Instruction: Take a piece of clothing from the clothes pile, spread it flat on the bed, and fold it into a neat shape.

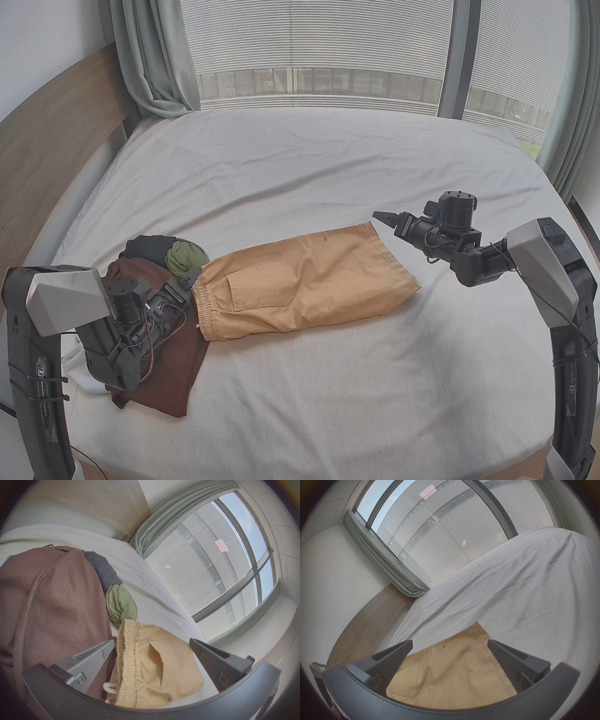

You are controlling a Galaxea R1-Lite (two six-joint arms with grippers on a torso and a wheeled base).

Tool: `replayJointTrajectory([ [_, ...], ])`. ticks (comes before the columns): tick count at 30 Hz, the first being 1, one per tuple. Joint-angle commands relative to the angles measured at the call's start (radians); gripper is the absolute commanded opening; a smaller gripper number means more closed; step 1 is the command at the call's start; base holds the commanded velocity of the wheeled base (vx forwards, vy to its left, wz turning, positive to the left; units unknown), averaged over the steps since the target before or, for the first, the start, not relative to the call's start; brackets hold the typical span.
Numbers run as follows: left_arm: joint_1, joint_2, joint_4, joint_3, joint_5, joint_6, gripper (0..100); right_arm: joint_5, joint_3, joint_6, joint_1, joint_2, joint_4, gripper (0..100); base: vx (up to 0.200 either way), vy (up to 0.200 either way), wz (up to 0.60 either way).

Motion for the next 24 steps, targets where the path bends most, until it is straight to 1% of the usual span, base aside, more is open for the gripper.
replayJointTrajectory([
  [1, -0.033, -0.081, -0.004, 0.056, -0.013, 0.002, 100, -0.004, 0.159, -0.001, 0.003, -0.132, -0.050, 100, 0.000, 0.000, 0.00],
  [2, -0.040, -0.114, -0.006, 0.076, -0.025, 0.006, 100, -0.004, 0.227, 0.000, 0.003, -0.173, -0.071, 100, 0.000, 0.000, 0.00],
  [4, -0.042, -0.135, -0.004, 0.086, -0.034, 0.006, 100, -0.003, 0.267, -0.001, 0.002, -0.199, -0.088, 100, 0.000, 0.000, 0.00],
  [8, -0.050, -0.209, -0.004, 0.119, -0.071, 0.017, 100, -0.001, 0.402, -0.003, 0.002, -0.268, -0.158, 100, 0.000, 0.000, 0.00],
  [9, -0.051, -0.210, -0.004, 0.121, -0.073, 0.019, 100, 0.001, 0.406, -0.003, 0.002, -0.270, -0.160, 100, 0.000, 0.000, 0.00],
  [10, -0.057, -0.233, -0.004, 0.130, -0.085, 0.020, 100, 0.004, 0.452, -0.003, 0.002, -0.296, -0.186, 100, 0.000, 0.000, 0.00],
  [13, -0.071, -0.273, -0.004, 0.147, -0.091, 0.029, 100, 0.010, 0.529, -0.001, 0.002, -0.339, -0.226, 100, 0.000, 0.000, 0.00],
  [14, -0.071, -0.273, -0.004, 0.147, -0.091, 0.029, 100, 0.010, 0.529, -0.001, 0.002, -0.339, -0.226, 100, 0.000, 0.000, 0.00],
  [17, -0.083, -0.296, -0.004, 0.171, -0.091, 0.085, 100, 0.022, 0.644, 0.002, 0.003, -0.367, -0.304, 100, 0.000, 0.000, 0.00],
  [18, -0.083, -0.296, -0.004, 0.171, -0.091, 0.085, 100, 0.022, 0.644, 0.002, 0.003, -0.367, -0.304, 100, 0.000, 0.000, 0.00],
  [19, -0.086, -0.296, -0.004, 0.181, -0.091, 0.129, 100, 0.031, 0.707, 0.003, 0.003, -0.371, -0.373, 100, 0.000, 0.000, 0.00],
  [20, -0.088, -0.298, -0.004, 0.184, -0.093, 0.146, 100, 0.037, 0.737, 0.011, 0.002, -0.371, -0.412, 100, 0.000, 0.000, 0.00],
  [24, -0.103, -0.299, -0.004, 0.196, -0.093, 0.172, 100, 0.060, 0.843, 0.046, -0.003, -0.364, -0.551, 100, 0.000, 0.000, 0.00],
])
